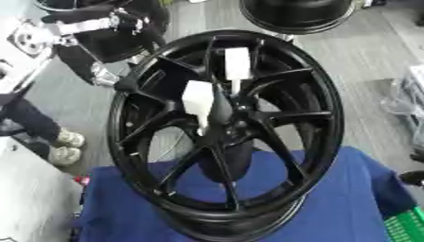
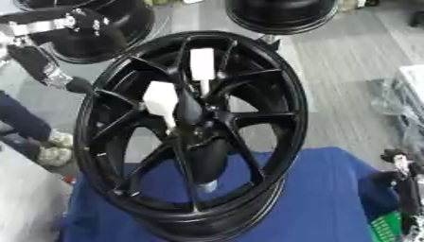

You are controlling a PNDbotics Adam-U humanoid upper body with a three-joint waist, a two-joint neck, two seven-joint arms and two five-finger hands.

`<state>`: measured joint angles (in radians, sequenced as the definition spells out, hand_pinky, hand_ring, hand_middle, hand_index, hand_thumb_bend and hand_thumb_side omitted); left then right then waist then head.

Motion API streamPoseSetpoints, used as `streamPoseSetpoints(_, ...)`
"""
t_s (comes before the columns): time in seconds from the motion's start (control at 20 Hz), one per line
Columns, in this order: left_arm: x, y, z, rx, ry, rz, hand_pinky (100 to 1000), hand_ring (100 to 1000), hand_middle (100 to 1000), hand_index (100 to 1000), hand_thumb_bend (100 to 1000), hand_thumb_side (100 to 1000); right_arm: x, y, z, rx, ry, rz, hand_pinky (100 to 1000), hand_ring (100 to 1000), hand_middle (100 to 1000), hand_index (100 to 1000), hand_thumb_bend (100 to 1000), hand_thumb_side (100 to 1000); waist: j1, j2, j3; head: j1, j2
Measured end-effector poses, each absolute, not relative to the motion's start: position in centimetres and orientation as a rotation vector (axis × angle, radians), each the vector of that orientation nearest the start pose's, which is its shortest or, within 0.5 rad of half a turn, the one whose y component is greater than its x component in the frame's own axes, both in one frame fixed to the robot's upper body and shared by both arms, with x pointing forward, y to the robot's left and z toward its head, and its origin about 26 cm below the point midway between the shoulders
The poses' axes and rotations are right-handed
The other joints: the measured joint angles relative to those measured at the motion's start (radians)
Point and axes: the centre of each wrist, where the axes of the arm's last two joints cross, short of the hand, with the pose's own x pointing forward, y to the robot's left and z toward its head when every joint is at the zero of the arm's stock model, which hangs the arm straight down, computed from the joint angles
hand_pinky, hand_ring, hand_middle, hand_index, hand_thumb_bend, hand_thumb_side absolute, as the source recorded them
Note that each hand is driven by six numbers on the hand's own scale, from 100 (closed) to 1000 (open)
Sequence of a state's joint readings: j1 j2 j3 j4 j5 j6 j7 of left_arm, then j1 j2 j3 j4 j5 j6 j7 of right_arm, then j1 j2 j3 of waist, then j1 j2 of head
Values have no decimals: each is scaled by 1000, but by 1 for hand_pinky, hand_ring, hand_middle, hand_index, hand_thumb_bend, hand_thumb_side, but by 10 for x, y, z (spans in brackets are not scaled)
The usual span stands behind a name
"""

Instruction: Pull the pin out of the wheel hub.

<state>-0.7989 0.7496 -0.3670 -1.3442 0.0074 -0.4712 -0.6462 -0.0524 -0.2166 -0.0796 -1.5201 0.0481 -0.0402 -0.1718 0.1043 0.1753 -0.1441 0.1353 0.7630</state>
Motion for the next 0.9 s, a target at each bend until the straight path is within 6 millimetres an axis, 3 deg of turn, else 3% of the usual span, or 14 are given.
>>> streamPoseSetpoints(0.9, 431, 264, 223, 32, -1828, -1789, 714, 641, 690, 800, 603, 610, 288, -315, 4, -389, -1624, 20, 573, 505, 732, 780, 100, 925, -3, 0, -6, 13, 0)
